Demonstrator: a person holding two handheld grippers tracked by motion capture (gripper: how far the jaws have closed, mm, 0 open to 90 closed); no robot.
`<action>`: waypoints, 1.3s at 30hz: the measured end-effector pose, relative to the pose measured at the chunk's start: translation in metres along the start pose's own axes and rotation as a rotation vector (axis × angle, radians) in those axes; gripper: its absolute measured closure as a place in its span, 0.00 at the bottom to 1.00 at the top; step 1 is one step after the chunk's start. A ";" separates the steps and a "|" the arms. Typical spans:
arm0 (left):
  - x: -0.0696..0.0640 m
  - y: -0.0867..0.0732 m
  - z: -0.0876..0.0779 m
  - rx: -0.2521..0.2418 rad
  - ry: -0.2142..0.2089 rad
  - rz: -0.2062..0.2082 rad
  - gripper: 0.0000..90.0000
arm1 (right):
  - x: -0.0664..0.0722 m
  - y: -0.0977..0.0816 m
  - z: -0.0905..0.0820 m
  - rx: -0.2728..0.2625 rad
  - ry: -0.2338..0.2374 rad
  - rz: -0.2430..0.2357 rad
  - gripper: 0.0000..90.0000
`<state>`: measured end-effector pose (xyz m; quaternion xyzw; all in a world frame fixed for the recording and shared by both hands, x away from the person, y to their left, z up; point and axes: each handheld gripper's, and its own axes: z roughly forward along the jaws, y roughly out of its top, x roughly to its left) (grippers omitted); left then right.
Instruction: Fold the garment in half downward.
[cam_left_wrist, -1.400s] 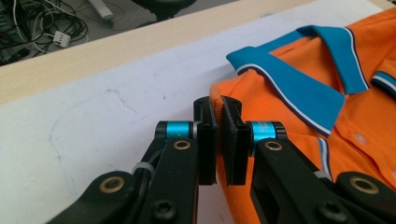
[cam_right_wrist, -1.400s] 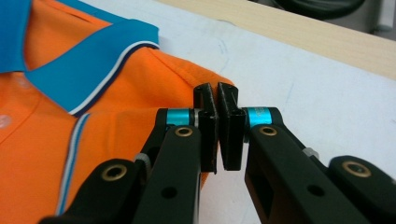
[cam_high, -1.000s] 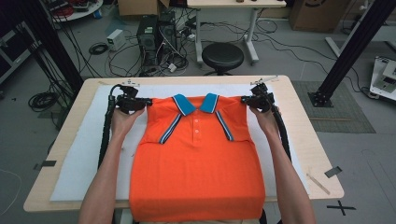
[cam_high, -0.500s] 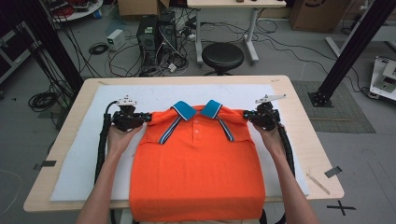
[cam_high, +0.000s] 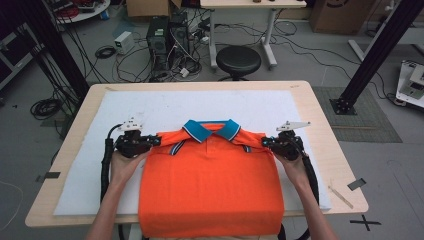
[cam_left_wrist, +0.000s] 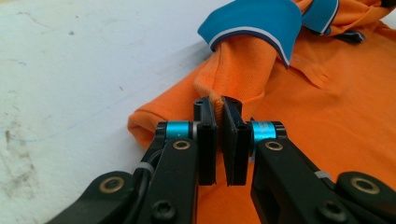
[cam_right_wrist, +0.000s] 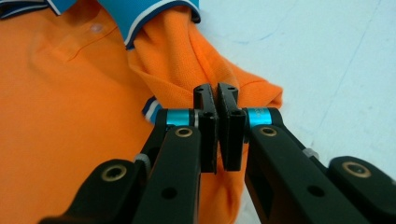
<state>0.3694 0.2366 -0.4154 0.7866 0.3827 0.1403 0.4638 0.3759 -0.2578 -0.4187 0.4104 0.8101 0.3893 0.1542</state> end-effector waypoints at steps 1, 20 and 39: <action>-0.002 -0.002 -0.002 0.004 -0.002 0.004 0.94 | 0.002 -0.002 -0.002 -0.002 0.002 -0.001 0.98; -0.026 -0.053 -0.033 -0.013 -0.099 -0.031 0.94 | 0.017 -0.044 -0.035 -0.033 0.084 0.029 0.98; -0.039 -0.076 -0.055 0.013 -0.146 -0.039 0.94 | 0.032 -0.069 -0.054 -0.004 0.149 0.018 0.98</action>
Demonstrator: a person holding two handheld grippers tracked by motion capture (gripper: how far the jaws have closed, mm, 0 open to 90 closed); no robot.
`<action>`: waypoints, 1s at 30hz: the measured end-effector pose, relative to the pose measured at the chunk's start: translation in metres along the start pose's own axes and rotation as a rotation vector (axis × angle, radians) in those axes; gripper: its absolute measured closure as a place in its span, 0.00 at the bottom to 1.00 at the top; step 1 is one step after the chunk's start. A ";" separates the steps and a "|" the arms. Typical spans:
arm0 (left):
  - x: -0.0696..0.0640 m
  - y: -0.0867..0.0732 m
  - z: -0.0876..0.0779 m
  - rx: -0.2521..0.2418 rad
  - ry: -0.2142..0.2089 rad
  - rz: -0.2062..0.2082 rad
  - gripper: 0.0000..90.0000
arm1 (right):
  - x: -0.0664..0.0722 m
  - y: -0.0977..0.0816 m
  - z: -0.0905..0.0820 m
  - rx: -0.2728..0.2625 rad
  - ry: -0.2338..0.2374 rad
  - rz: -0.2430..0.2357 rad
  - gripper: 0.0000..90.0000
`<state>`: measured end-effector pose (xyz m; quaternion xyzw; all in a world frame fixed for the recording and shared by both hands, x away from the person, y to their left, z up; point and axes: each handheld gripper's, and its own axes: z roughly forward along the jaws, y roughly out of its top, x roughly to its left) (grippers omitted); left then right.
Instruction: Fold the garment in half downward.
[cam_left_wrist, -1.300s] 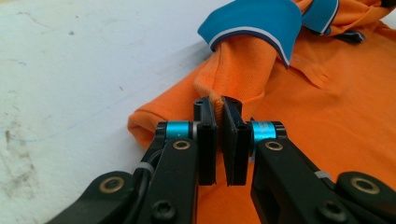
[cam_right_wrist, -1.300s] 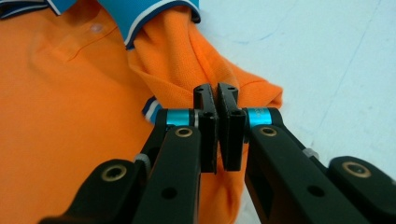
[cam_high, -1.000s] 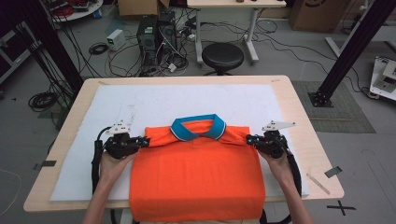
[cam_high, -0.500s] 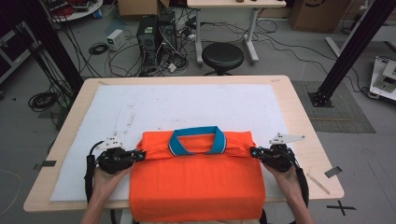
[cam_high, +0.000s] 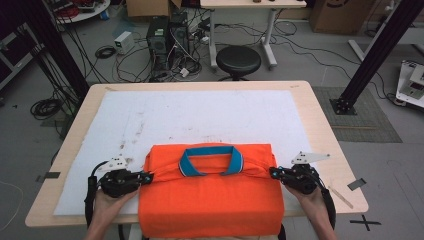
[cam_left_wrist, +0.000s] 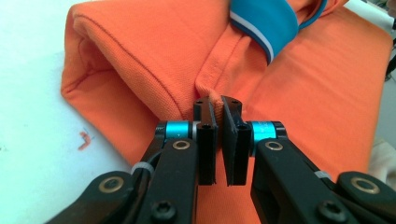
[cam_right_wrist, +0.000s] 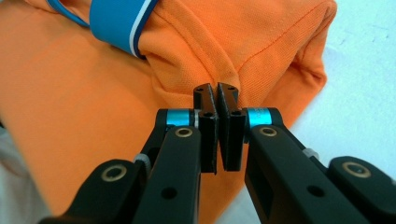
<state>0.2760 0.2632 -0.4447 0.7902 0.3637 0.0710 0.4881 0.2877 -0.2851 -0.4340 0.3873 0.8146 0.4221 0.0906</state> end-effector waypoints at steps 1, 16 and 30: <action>0.001 0.000 -0.001 0.000 -0.001 -0.005 0.94 | 0.001 0.000 -0.001 -0.002 0.003 -0.004 0.98; -0.002 0.025 -0.003 -0.033 -0.017 0.016 0.62 | 0.006 0.022 -0.002 -0.034 0.027 0.017 0.57; -0.010 0.050 0.060 0.138 -0.063 0.053 0.74 | 0.008 0.047 0.055 0.119 0.049 -0.033 0.73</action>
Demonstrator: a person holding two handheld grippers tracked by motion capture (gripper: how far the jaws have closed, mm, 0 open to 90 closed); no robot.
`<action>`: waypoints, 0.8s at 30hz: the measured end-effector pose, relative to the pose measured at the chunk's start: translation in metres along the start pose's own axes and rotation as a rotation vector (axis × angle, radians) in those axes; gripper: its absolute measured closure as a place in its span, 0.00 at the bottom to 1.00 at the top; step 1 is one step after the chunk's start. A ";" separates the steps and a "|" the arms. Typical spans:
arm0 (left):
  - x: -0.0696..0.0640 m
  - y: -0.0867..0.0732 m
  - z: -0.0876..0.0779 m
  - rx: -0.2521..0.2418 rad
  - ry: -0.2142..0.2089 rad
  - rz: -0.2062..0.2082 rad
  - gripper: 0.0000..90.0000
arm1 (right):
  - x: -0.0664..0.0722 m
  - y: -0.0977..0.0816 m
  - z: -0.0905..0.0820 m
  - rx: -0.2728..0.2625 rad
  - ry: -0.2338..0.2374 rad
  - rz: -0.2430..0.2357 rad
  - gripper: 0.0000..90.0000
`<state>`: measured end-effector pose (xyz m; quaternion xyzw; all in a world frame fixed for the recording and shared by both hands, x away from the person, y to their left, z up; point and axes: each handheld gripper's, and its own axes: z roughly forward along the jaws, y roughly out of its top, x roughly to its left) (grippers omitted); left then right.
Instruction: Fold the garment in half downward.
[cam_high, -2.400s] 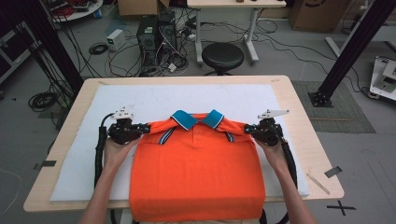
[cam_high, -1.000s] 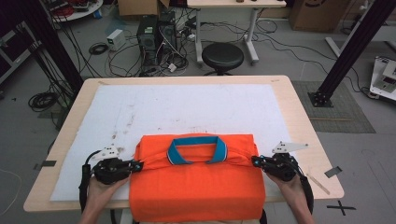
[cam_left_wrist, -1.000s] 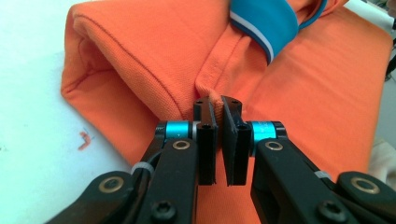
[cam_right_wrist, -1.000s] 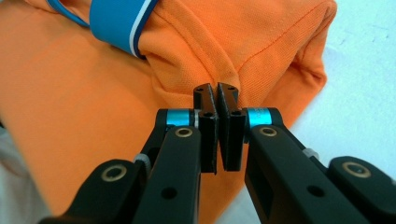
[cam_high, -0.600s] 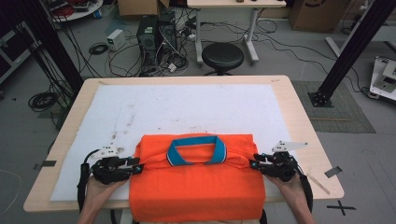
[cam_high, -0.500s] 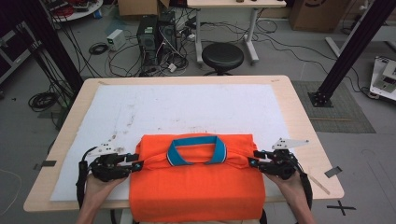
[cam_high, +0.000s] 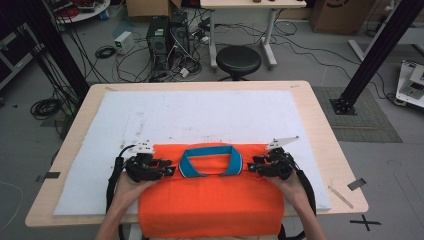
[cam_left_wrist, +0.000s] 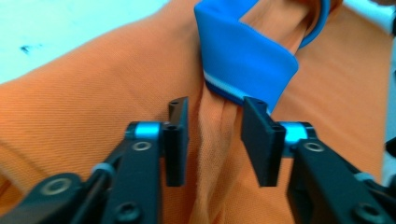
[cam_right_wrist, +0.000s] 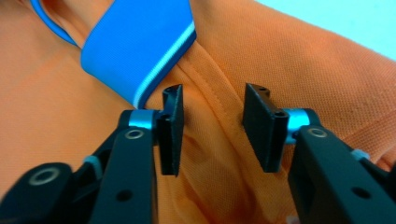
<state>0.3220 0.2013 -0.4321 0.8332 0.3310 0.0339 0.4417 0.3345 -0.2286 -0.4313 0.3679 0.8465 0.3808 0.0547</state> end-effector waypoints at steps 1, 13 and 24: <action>-0.001 0.000 0.001 0.004 -0.005 0.005 0.79 | 0.000 -0.001 0.000 0.009 0.005 -0.005 0.82; -0.022 -0.013 -0.020 -0.025 -0.093 0.052 0.95 | 0.024 -0.025 -0.024 -0.049 0.047 -0.077 0.99; -0.026 -0.026 -0.025 -0.006 -0.134 0.022 0.73 | 0.031 -0.037 -0.020 0.029 0.103 -0.059 0.75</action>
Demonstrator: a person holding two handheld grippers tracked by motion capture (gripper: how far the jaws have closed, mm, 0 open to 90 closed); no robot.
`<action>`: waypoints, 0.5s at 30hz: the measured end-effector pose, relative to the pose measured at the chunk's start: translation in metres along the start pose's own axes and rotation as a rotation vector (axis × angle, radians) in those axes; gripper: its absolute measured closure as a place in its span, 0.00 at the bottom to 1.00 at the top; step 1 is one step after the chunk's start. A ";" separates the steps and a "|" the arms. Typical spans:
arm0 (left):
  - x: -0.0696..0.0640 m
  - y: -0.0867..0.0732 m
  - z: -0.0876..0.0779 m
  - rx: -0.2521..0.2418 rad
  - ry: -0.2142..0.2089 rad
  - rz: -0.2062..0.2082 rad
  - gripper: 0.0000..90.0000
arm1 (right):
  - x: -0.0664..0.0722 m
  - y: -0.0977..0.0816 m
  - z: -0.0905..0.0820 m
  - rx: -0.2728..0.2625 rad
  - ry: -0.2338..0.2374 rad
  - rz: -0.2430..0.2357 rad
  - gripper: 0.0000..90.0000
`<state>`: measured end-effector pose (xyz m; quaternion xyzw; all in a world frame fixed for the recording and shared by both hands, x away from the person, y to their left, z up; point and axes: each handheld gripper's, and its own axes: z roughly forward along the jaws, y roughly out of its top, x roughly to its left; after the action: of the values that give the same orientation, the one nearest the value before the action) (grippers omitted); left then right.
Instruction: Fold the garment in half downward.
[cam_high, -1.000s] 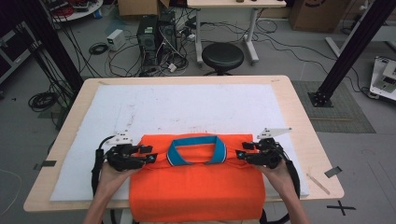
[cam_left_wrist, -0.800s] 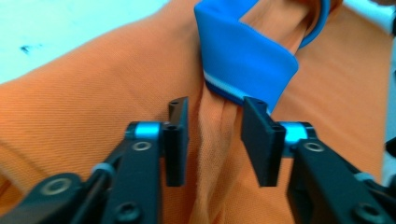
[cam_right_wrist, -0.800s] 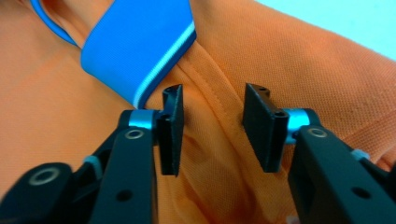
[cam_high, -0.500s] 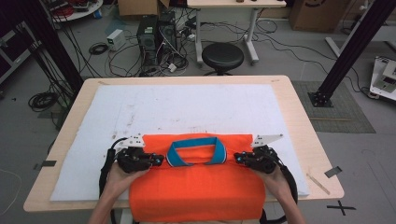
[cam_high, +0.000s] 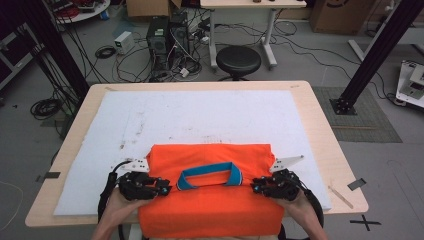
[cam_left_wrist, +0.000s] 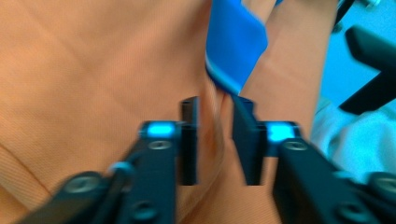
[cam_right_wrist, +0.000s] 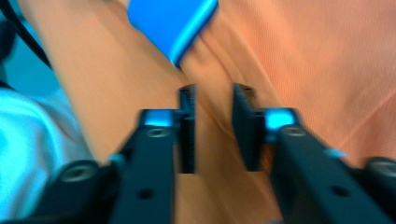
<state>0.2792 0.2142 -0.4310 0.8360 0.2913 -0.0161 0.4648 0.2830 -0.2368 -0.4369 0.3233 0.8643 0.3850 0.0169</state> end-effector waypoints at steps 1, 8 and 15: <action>-0.002 0.005 -0.002 -0.021 -0.002 0.005 0.70 | 0.001 0.004 -0.002 -0.020 -0.004 -0.004 0.70; -0.005 0.033 0.019 -0.044 0.014 0.044 0.60 | 0.007 0.042 0.009 -0.076 0.018 -0.014 0.55; 0.005 0.036 0.033 -0.014 -0.047 0.005 0.79 | 0.004 0.059 0.036 -0.026 0.060 -0.025 0.74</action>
<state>0.3095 0.1762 -0.4242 0.8329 0.2782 -0.0327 0.4773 0.3216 -0.1817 -0.4214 0.3003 0.8634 0.4055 0.0001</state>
